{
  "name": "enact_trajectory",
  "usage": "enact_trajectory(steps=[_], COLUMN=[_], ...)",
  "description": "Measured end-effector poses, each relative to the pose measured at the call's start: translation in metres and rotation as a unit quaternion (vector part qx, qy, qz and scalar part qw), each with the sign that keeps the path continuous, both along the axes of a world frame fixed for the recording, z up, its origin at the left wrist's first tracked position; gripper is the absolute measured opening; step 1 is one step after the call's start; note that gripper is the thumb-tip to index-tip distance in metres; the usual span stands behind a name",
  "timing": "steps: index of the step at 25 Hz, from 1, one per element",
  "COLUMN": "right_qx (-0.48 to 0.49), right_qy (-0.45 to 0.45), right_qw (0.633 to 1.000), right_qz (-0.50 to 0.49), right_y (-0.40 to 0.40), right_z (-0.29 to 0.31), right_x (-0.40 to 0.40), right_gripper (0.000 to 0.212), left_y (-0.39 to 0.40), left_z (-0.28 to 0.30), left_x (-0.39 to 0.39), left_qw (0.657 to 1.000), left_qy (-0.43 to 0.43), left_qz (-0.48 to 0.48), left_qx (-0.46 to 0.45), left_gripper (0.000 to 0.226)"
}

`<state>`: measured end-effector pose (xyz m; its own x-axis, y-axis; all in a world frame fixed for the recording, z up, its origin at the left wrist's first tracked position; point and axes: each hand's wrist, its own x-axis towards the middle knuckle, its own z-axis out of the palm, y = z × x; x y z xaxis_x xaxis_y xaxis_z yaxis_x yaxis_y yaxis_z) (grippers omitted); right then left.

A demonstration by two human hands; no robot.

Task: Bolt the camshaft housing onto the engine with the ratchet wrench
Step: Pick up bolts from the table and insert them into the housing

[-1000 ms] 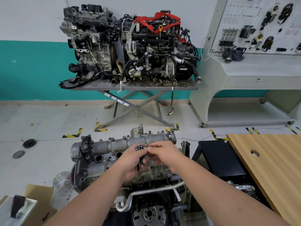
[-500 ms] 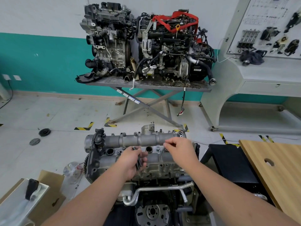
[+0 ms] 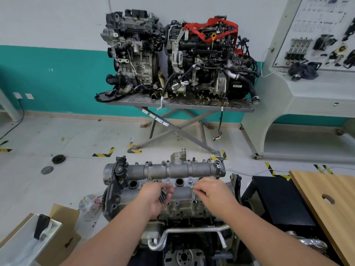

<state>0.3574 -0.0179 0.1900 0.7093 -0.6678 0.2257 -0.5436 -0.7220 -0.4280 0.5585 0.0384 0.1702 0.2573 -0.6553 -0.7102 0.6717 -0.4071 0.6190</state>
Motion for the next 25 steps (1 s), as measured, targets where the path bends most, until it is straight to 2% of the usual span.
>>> enact_trajectory(steps=[5, 10, 17, 22, 25], right_qx=[-0.001, -0.007, 0.022, 0.034, 0.052], right_qy=[0.021, 0.025, -0.019, 0.053, 0.028], right_qw=[1.0, 1.0, 0.999, 0.998, 0.998], right_qz=[0.021, 0.016, -0.042, -0.007, -0.012], right_y=[-0.001, 0.001, -0.004, 0.003, 0.009], right_z=[0.002, 0.006, 0.005, 0.0, -0.004], right_x=[0.003, -0.003, 0.003, 0.001, -0.005], right_gripper=[0.016, 0.017, 0.017, 0.018, 0.016], left_y=[0.001, 0.002, -0.004, -0.001, 0.0], left_z=[0.003, 0.004, 0.004, 0.001, -0.003], left_x=[0.005, 0.002, -0.003, 0.0, 0.002], left_qw=[0.999, 1.0, 0.999, 0.997, 0.998], left_qy=[-0.03, -0.019, -0.017, -0.043, -0.042], left_qz=[-0.028, -0.014, -0.036, -0.053, -0.054], left_qx=[0.034, 0.006, 0.016, 0.022, 0.013], left_gripper=[0.026, 0.019, 0.024, 0.033, 0.032])
